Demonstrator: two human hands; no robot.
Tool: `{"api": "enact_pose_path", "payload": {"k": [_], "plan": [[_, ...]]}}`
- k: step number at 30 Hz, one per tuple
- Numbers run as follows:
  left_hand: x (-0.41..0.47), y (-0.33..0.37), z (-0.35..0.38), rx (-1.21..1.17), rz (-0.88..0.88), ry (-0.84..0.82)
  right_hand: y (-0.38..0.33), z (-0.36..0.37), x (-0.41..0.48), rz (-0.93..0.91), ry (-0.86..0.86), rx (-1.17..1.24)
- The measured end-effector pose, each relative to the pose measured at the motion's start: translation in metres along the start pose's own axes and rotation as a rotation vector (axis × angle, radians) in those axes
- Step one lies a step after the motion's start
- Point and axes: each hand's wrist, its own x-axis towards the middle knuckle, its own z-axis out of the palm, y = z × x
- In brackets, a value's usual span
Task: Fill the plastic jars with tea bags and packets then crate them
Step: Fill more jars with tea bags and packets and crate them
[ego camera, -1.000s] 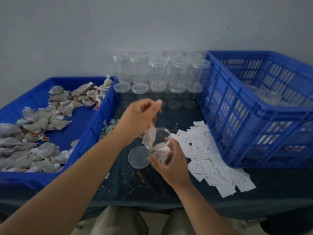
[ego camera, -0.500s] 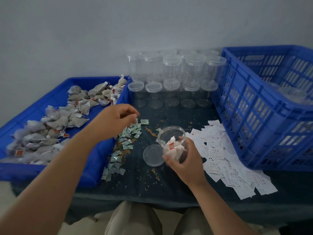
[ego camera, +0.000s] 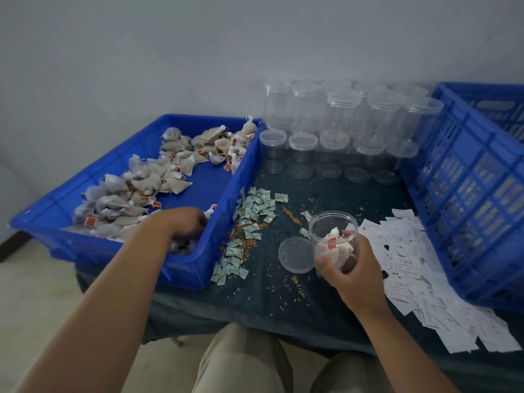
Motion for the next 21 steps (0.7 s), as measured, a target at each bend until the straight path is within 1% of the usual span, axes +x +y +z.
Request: {"api": "enact_pose_path", "payload": {"k": [2, 5, 6, 7, 8, 10, 11, 14, 17, 19, 21], "plan": [[0.001, -0.001, 0.002, -0.040, -0.003, 0.012, 0.001, 0.000, 0.000, 0.002, 0.007, 0.002], [0.000, -0.007, 0.011, -0.275, -0.060, -0.118, 0.002, 0.001, 0.000, 0.025, 0.012, 0.006], [-0.003, -0.008, 0.011, -0.313, -0.067, -0.160, 0.002, 0.001, 0.000, 0.030, 0.012, 0.002], [-0.006, -0.007, 0.010, -0.291, -0.049, -0.177, 0.003, 0.001, 0.000, 0.033, 0.013, -0.001], [-0.008, -0.004, 0.008, -0.225, -0.016, -0.157, 0.003, 0.001, 0.000, 0.037, 0.016, 0.000], [-0.012, 0.003, 0.005, -0.061, 0.056, -0.047, 0.003, 0.001, 0.000, 0.045, 0.023, 0.007], [-0.012, 0.006, 0.004, -0.044, 0.073, 0.009, 0.004, 0.001, 0.000, 0.049, 0.027, 0.012], [-0.010, 0.011, 0.003, -0.136, 0.067, 0.160, 0.004, 0.001, 0.001, 0.058, 0.032, 0.017], [-0.008, 0.012, 0.003, -0.317, 0.045, 0.358, 0.003, 0.001, 0.001, 0.047, 0.040, 0.001], [-0.012, 0.014, -0.001, -0.524, 0.048, 0.507, 0.002, 0.001, 0.001, 0.045, 0.041, 0.004], [-0.021, 0.019, -0.008, -0.756, 0.065, 0.606, 0.003, 0.000, 0.001, 0.051, 0.038, 0.010]]}}
